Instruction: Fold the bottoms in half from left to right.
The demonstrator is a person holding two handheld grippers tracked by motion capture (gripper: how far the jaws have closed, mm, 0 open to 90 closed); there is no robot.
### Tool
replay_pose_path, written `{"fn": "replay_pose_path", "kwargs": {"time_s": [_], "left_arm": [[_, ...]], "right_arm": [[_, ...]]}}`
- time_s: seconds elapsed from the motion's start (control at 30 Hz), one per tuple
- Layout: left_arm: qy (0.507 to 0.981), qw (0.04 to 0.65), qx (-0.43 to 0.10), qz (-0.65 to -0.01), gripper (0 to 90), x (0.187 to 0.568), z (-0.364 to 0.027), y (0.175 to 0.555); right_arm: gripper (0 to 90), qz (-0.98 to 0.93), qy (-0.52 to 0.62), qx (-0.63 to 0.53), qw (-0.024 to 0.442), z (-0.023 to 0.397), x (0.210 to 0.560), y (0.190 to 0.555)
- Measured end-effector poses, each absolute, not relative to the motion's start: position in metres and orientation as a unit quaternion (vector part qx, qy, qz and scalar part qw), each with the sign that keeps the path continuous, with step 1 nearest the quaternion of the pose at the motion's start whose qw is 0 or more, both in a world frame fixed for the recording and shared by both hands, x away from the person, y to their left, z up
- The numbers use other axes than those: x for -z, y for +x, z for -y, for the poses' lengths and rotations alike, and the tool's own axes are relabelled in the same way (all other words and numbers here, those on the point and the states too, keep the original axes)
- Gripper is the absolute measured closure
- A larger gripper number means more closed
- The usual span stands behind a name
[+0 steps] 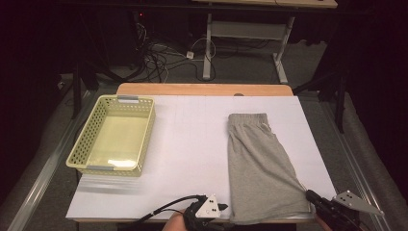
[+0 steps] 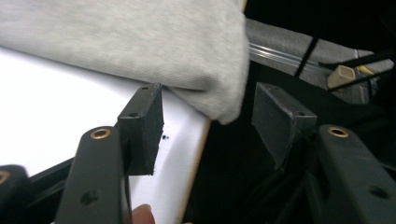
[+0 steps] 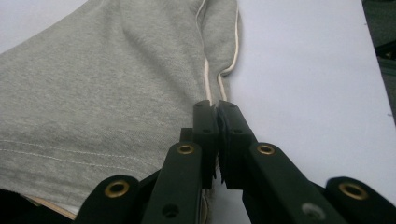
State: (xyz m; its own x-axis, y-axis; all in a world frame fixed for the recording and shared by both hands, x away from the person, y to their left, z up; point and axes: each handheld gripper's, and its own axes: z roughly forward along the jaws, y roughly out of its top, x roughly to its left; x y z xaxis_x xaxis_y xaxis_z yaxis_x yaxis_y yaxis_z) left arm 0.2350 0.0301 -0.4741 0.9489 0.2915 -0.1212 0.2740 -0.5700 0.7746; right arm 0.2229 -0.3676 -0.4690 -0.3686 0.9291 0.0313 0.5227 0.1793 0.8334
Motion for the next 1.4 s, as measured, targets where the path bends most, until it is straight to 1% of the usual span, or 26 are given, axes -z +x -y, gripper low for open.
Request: {"fn": "replay_pose_path", "kwargs": {"time_s": [0.03, 0.1, 0.17, 0.2, 0.27, 0.37, 0.43, 0.5, 0.53, 0.63, 0.73, 0.8, 0.83, 0.87, 0.9, 0.93, 1.0, 1.13, 1.4], "left_arm": [[0.882, 0.442, -0.011, -0.163, 42.2, 0.473, -0.032, 0.237], [0.877, 0.448, -0.016, -0.172, 36.9, 0.471, -0.035, 0.241], [0.871, 0.456, -0.019, -0.182, 36.6, 0.469, -0.039, 0.247], [0.868, 0.458, -0.017, -0.191, 33.3, 0.468, -0.039, 0.252], [0.863, 0.459, -0.004, -0.210, 32.2, 0.467, -0.039, 0.265], [0.857, 0.456, -0.009, -0.242, 32.6, 0.466, -0.031, 0.289], [0.856, 0.443, -0.020, -0.266, 32.5, 0.466, -0.020, 0.308], [0.860, 0.425, -0.043, -0.280, 32.1, 0.468, -0.008, 0.324], [0.864, 0.409, -0.053, -0.289, 32.1, 0.470, -0.002, 0.332], [0.877, 0.359, -0.060, -0.314, 32.9, 0.476, 0.012, 0.353], [0.880, 0.353, -0.075, -0.310, 42.1, 0.475, 0.016, 0.358], [0.878, 0.357, -0.077, -0.309, 53.8, 0.476, 0.016, 0.358], [0.878, 0.359, -0.077, -0.306, 57.7, 0.476, 0.016, 0.358], [0.879, 0.364, -0.068, -0.299, 64.9, 0.476, 0.016, 0.357], [0.879, 0.370, -0.058, -0.294, 75.6, 0.477, 0.017, 0.356], [0.880, 0.371, -0.061, -0.291, 82.8, 0.477, 0.018, 0.355], [0.881, 0.371, -0.073, -0.284, 85.0, 0.477, 0.019, 0.353], [0.878, 0.375, -0.097, -0.281, 86.0, 0.475, 0.012, 0.351], [0.867, 0.387, -0.106, -0.294, 86.1, 0.469, -0.018, 0.354]], "right_arm": [[86.7, -0.723, 0.501, -0.401, 0.255, 0.368, 0.468, 0.223], [86.7, -0.721, 0.502, -0.403, 0.256, 0.369, 0.468, 0.222], [86.2, -0.721, 0.504, -0.403, 0.253, 0.370, 0.469, 0.223], [85.2, -0.721, 0.505, -0.403, 0.250, 0.370, 0.470, 0.223], [79.9, -0.722, 0.505, -0.403, 0.247, 0.369, 0.471, 0.224], [73.8, -0.721, 0.505, -0.407, 0.246, 0.367, 0.470, 0.223], [72.0, -0.720, 0.506, -0.408, 0.244, 0.367, 0.470, 0.223], [71.0, -0.720, 0.506, -0.408, 0.244, 0.367, 0.470, 0.223], [70.7, -0.720, 0.506, -0.408, 0.244, 0.367, 0.471, 0.223], [69.5, -0.720, 0.507, -0.408, 0.242, 0.368, 0.472, 0.223], [68.8, -0.719, 0.508, -0.408, 0.240, 0.369, 0.473, 0.224], [68.7, -0.718, 0.508, -0.411, 0.239, 0.370, 0.473, 0.225], [68.7, -0.718, 0.507, -0.411, 0.239, 0.370, 0.473, 0.225], [68.5, -0.718, 0.508, -0.412, 0.239, 0.370, 0.473, 0.226], [68.1, -0.718, 0.507, -0.413, 0.238, 0.370, 0.473, 0.226], [67.4, -0.718, 0.507, -0.413, 0.238, 0.369, 0.473, 0.227], [65.4, -0.719, 0.506, -0.412, 0.237, 0.368, 0.473, 0.227], [59.7, -0.720, 0.508, -0.410, 0.235, 0.366, 0.474, 0.227], [59.2, -0.727, 0.505, -0.406, 0.226, 0.362, 0.477, 0.229]]}}
